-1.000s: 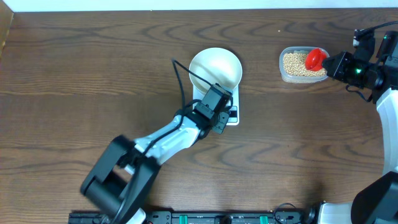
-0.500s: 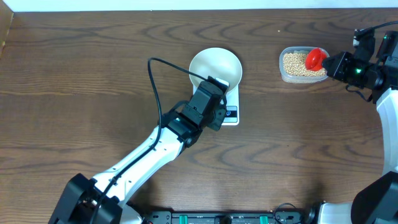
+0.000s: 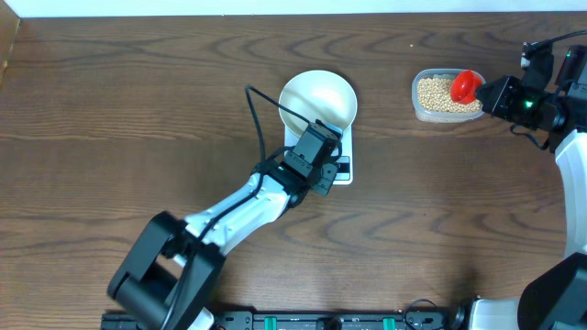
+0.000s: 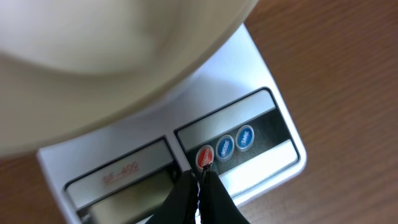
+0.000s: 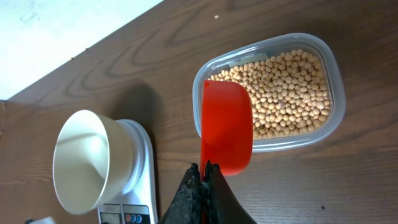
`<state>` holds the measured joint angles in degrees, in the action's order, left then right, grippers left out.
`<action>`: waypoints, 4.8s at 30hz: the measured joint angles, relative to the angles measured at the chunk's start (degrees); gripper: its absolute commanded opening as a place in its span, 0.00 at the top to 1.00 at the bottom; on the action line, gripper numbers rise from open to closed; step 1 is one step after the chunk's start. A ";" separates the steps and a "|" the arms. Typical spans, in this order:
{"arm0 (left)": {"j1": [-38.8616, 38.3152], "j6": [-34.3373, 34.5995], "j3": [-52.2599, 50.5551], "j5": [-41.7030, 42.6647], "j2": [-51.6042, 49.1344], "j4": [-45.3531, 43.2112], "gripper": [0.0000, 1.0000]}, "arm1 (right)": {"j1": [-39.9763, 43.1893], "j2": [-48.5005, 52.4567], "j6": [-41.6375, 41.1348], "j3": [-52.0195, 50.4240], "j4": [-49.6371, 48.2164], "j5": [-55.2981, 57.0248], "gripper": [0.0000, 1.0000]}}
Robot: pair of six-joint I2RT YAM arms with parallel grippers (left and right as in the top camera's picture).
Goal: Scoop item into bowl and weigh 50g on scale
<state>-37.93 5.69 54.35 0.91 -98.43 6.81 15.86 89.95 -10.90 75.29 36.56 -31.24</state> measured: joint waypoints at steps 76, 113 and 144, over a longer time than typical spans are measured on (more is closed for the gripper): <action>-0.07 -1.70 0.79 -1.05 -5.95 -4.33 0.93 | 0.00 0.00 0.74 0.00 0.76 0.00 0.99; -0.13 -1.68 1.05 -0.04 -6.10 -2.86 0.92 | 0.00 0.00 0.92 0.00 1.53 0.00 0.99; -0.44 -1.68 2.40 -2.99 -7.43 -3.45 0.93 | 0.00 0.00 0.92 0.00 1.95 0.00 0.99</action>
<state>-38.37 4.01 56.75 -2.09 -105.86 3.36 15.86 89.95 -9.98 75.29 38.50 -31.24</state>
